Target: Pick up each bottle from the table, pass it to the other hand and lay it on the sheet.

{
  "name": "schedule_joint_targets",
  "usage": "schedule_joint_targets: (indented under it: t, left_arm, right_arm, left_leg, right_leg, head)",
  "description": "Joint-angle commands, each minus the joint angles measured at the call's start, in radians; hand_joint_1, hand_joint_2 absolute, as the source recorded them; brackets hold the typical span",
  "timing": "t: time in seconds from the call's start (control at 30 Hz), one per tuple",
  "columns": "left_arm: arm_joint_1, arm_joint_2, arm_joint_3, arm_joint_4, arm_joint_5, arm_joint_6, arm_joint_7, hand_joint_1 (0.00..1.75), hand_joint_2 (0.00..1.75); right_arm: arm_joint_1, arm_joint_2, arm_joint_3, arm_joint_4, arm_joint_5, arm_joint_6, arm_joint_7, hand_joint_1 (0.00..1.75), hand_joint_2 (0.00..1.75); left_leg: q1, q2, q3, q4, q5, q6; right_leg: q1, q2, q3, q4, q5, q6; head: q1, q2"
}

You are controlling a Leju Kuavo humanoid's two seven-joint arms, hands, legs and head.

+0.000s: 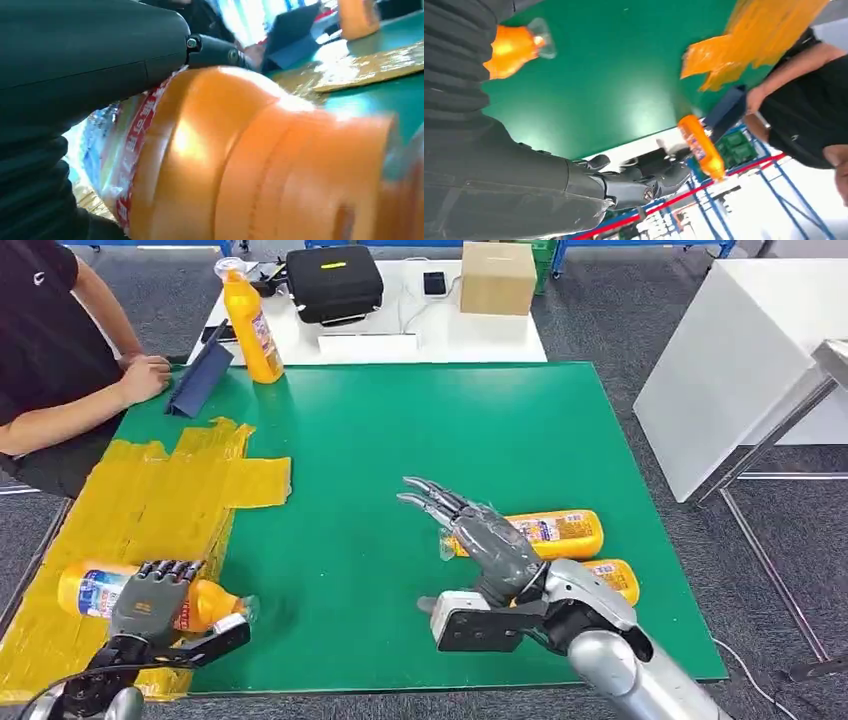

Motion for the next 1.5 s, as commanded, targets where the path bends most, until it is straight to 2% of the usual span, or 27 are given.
schedule_joint_targets:
  t: [0.03, 0.2, 0.43, 0.57, 0.6, 0.7, 0.8, 0.83, 1.0, 1.1, 1.13, 1.17, 1.27, 1.3, 1.33, 1.4, 1.5]
  left_arm:
    - [0.071, 0.032, -0.065, 0.054, 0.049, -0.049, -0.005, 0.00, 0.00]
    - [0.110, 0.020, -0.052, -0.053, 0.079, -0.040, 0.002, 0.00, 0.00]
    - [0.161, -0.108, 0.042, -0.297, 0.198, 0.020, -0.044, 0.00, 0.00]
    - [0.163, -0.109, 0.041, -0.316, 0.199, 0.005, -0.041, 0.00, 0.00]
    - [0.163, -0.121, 0.049, -0.324, 0.218, 0.046, -0.067, 0.00, 0.00]
    - [0.167, -0.164, 0.073, -0.395, 0.280, 0.085, -0.109, 0.00, 0.00]
    - [0.160, -0.162, 0.071, -0.405, 0.282, 0.080, -0.111, 0.00, 0.00]
    - [0.157, -0.158, 0.071, -0.397, 0.277, 0.082, -0.113, 0.00, 0.00]
    - [0.148, -0.167, 0.078, -0.335, 0.234, 0.162, -0.128, 0.00, 0.00]
    - [0.148, -0.206, 0.105, -0.359, 0.316, 0.203, -0.157, 0.00, 0.00]
    - [0.148, -0.225, 0.115, -0.388, 0.394, 0.184, -0.170, 0.00, 0.00]
    - [0.152, -0.264, 0.146, -0.456, 0.599, 0.137, -0.223, 0.00, 0.00]
    - [0.162, -0.303, 0.173, -0.556, 0.733, 0.094, -0.237, 0.00, 0.00]
    - [0.164, -0.303, 0.174, -0.570, 0.736, 0.090, -0.235, 0.00, 0.00]
    - [0.164, -0.303, 0.174, -0.570, 0.736, 0.090, -0.235, 0.00, 0.00]
    - [0.164, -0.303, 0.174, -0.570, 0.736, 0.090, -0.235, 0.00, 0.00]
    - [0.176, -0.294, 0.178, -0.631, 0.855, 0.057, -0.254, 0.00, 0.00]
  right_arm:
    - [0.091, -0.085, -0.130, -0.047, 0.034, 0.002, -0.027, 0.00, 1.75]
    - [0.203, -0.112, -0.234, -0.084, 0.091, -0.018, -0.033, 0.00, 1.75]
    - [0.419, -0.132, -0.400, -0.155, 0.166, -0.019, -0.044, 0.00, 1.75]
    - [0.429, -0.131, -0.411, -0.158, 0.169, -0.019, -0.052, 0.00, 1.75]
    - [0.436, -0.126, -0.419, -0.159, 0.179, -0.018, -0.041, 0.00, 1.75]
    - [0.509, -0.144, -0.463, -0.182, 0.190, -0.022, -0.032, 0.00, 1.75]
    - [0.531, -0.149, -0.475, -0.190, 0.191, -0.030, -0.037, 0.00, 1.75]
    - [0.532, -0.148, -0.479, -0.190, 0.191, -0.030, -0.039, 0.00, 1.75]
    - [0.554, -0.157, -0.476, -0.210, 0.202, -0.038, -0.044, 0.00, 1.75]
    - [0.593, -0.188, -0.490, -0.229, 0.219, -0.061, -0.037, 0.00, 1.75]
    - [0.614, -0.201, -0.504, -0.237, 0.219, -0.066, -0.034, 0.00, 1.75]
    - [0.664, -0.237, -0.528, -0.260, 0.232, -0.073, -0.006, 0.00, 1.75]
    - [0.729, -0.254, -0.582, -0.280, 0.241, -0.090, 0.016, 0.00, 1.75]
    - [0.737, -0.258, -0.588, -0.281, 0.240, -0.090, 0.015, 0.00, 1.75]
    - [0.737, -0.258, -0.588, -0.281, 0.240, -0.090, 0.015, 0.00, 1.75]
    - [0.737, -0.258, -0.588, -0.281, 0.240, -0.090, 0.015, 0.00, 1.75]
    - [0.737, -0.269, -0.621, -0.254, 0.247, -0.080, 0.044, 0.00, 1.75]
  left_leg:
    - [-0.001, 0.004, 0.002, -0.001, -0.001, -0.001]
    - [-0.001, 0.001, 0.006, -0.002, -0.004, 0.000]
    - [-0.003, -0.001, 0.002, 0.000, -0.006, 0.001]
    - [-0.002, -0.003, -0.005, 0.003, -0.007, 0.002]
    - [-0.002, -0.002, -0.007, 0.001, -0.005, 0.001]
    - [-0.003, 0.000, -0.008, 0.001, -0.005, 0.002]
    - [-0.002, -0.002, -0.008, 0.002, -0.006, 0.002]
    - [-0.003, -0.002, -0.007, 0.001, -0.006, 0.002]
    - [-0.002, 0.001, -0.007, 0.000, -0.007, 0.003]
    - [-0.003, 0.000, -0.007, 0.000, -0.007, 0.003]
    - [-0.003, 0.000, -0.007, 0.000, -0.007, 0.003]
    - [-0.003, -0.001, -0.006, 0.001, -0.008, 0.003]
    - [-0.002, -0.003, -0.008, 0.004, -0.010, 0.004]
    - [-0.003, -0.003, -0.011, 0.003, -0.008, 0.005]
    - [-0.003, -0.001, -0.011, 0.002, -0.009, 0.006]
    - [-0.003, 0.001, -0.011, 0.001, -0.009, 0.006]
    - [-0.003, 0.003, -0.008, 0.001, -0.010, 0.005]
  right_leg:
    - [-0.001, 0.004, -0.001, -0.001, 0.001, -0.001]
    - [-0.001, 0.001, -0.004, -0.001, -0.005, -0.004]
    - [-0.004, -0.001, 0.002, -0.002, -0.006, 0.000]
    - [-0.003, -0.004, -0.003, 0.000, -0.007, 0.000]
    - [-0.003, -0.002, -0.006, 0.000, -0.005, 0.000]
    - [-0.004, -0.001, -0.007, 0.000, -0.005, 0.000]
    - [-0.003, -0.003, -0.008, 0.000, -0.006, 0.000]
    - [-0.004, -0.003, -0.017, 0.000, -0.006, 0.000]
    - [-0.003, 0.000, -0.013, -0.001, -0.007, 0.002]
    - [-0.004, -0.001, -0.008, -0.001, -0.007, 0.003]
    - [-0.003, -0.002, -0.007, -0.001, -0.008, 0.003]
    - [-0.003, -0.002, -0.006, -0.001, -0.008, 0.002]
    - [-0.003, -0.004, -0.008, 0.001, -0.010, 0.003]
    - [-0.004, -0.004, -0.017, 0.001, -0.008, 0.003]
    - [-0.004, -0.002, -0.019, 0.000, -0.008, 0.004]
    - [-0.004, 0.000, -0.018, 0.000, -0.007, 0.004]
    - [-0.004, 0.002, -0.008, -0.001, -0.008, 0.003]
  head:
    - [0.000, 0.000]
    - [0.000, 0.000]
    - [0.000, 0.000]
    - [0.000, 0.000]
    - [0.001, 0.000]
    - [0.000, 0.000]
    - [0.000, 0.000]
    - [0.000, 0.000]
    - [0.000, 0.000]
    - [0.000, 0.000]
    - [0.000, 0.000]
    - [0.000, 0.000]
    - [0.000, 0.000]
    - [0.000, 0.000]
    - [0.001, 0.000]
    - [0.000, 0.000]
    - [0.000, 0.000]
